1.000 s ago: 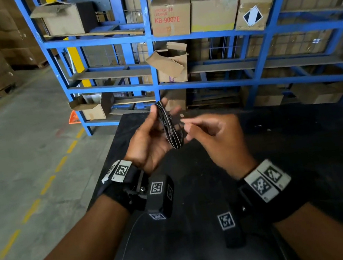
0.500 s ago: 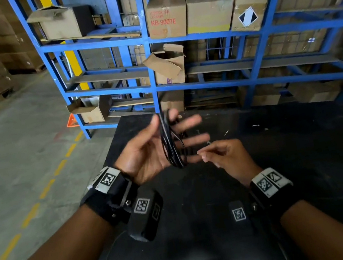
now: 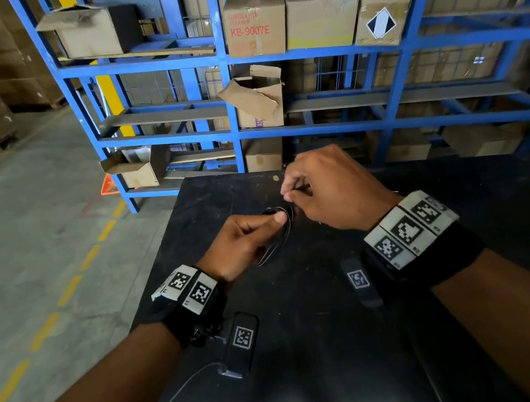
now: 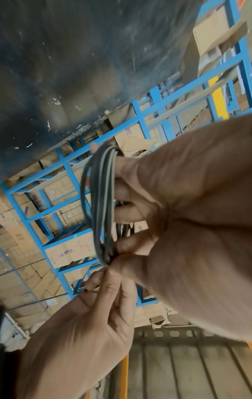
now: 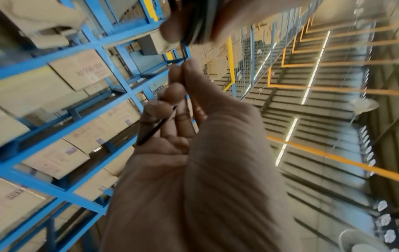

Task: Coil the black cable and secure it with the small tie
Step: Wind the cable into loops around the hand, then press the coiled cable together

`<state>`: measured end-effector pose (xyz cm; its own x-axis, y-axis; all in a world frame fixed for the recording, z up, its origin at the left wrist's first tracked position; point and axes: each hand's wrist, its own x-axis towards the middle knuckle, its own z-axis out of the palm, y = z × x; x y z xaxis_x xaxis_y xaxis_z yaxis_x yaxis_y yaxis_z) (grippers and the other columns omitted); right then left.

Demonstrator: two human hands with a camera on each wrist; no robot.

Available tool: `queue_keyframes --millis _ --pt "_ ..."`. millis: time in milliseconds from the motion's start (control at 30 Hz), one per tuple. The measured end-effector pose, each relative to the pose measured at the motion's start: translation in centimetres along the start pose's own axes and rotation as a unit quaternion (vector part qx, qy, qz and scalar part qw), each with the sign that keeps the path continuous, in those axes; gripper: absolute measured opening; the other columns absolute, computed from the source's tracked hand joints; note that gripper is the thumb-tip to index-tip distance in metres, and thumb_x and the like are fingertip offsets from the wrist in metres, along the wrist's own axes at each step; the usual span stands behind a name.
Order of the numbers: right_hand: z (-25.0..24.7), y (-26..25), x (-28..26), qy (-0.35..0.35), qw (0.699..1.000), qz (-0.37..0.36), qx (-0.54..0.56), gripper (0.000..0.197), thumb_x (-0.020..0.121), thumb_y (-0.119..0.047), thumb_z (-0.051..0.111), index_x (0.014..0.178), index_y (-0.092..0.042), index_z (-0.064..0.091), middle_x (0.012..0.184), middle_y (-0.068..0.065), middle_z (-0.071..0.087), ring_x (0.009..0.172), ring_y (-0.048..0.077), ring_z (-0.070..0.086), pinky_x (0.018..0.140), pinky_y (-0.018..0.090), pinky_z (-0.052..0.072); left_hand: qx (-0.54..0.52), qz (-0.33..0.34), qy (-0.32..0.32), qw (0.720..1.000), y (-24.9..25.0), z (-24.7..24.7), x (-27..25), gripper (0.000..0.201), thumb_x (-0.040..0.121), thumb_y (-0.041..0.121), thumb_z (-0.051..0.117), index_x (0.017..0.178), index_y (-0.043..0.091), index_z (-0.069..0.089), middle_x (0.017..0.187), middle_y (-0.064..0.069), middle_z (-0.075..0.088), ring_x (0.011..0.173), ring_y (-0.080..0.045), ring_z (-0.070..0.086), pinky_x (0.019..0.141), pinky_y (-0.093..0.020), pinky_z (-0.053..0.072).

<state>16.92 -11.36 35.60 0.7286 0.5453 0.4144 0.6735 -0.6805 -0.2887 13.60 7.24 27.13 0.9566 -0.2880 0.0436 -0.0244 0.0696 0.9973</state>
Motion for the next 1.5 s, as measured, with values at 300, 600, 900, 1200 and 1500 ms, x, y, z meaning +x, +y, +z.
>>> queue_keyframes --millis 300,600,900,1200,1500 --pt "7.3 -1.4 -4.1 0.31 0.917 0.111 0.224 0.004 0.083 -0.012 0.081 0.086 -0.009 0.079 0.082 -0.001 0.077 0.072 0.006 0.072 0.067 0.028 0.06 -0.251 0.011 0.122 0.96 -0.2 3.1 0.5 0.04 0.107 0.027 0.047 0.133 0.002 0.064 0.138 -0.026 0.064 0.13 -0.036 0.062 0.102 -0.045 0.056" --pt "10.1 -1.8 -5.9 0.338 0.93 0.074 0.125 0.028 0.086 -0.018 0.079 0.113 -0.011 0.079 0.107 0.003 0.076 0.097 0.018 0.069 0.085 0.033 0.057 -0.412 -0.033 0.139 0.9 -0.4 4.6 0.8 0.039 0.107 0.037 0.047 0.137 0.018 0.063 0.144 -0.018 0.062 0.13 -0.027 0.062 0.096 -0.039 0.06" --pt "9.8 -1.5 -5.3 0.368 0.908 0.078 0.186 0.024 0.08 -0.004 0.082 0.104 -0.005 0.08 0.098 0.006 0.08 0.087 0.016 0.075 0.079 0.032 0.062 -0.425 -0.019 0.143 0.894 -0.2 5.0 0.5 0.034 0.105 0.034 0.05 0.128 0.019 0.07 0.138 -0.017 0.067 0.119 -0.026 0.069 0.094 -0.042 0.061" --pt "8.5 1.6 -6.0 0.3 0.882 0.173 0.318 0.026 0.083 -0.007 0.082 0.109 -0.007 0.08 0.105 -0.001 0.08 0.095 0.003 0.077 0.088 0.019 0.059 -0.086 0.032 0.249 0.964 -0.2 2.3 -2.3 0.023 0.103 0.022 0.058 0.102 0.011 0.078 0.082 -0.009 0.076 0.076 -0.016 0.077 0.066 -0.024 0.059" --pt "10.6 1.9 -9.4 0.189 0.883 0.171 0.394 0.024 0.079 -0.005 0.084 0.102 -0.007 0.081 0.101 0.005 0.082 0.094 0.015 0.079 0.088 0.04 0.063 0.005 -0.027 0.105 0.994 -2.0 2.1 -1.8 0.029 0.104 0.03 0.057 0.124 0.015 0.071 0.099 -0.012 0.075 0.079 -0.019 0.074 0.072 -0.028 0.059"
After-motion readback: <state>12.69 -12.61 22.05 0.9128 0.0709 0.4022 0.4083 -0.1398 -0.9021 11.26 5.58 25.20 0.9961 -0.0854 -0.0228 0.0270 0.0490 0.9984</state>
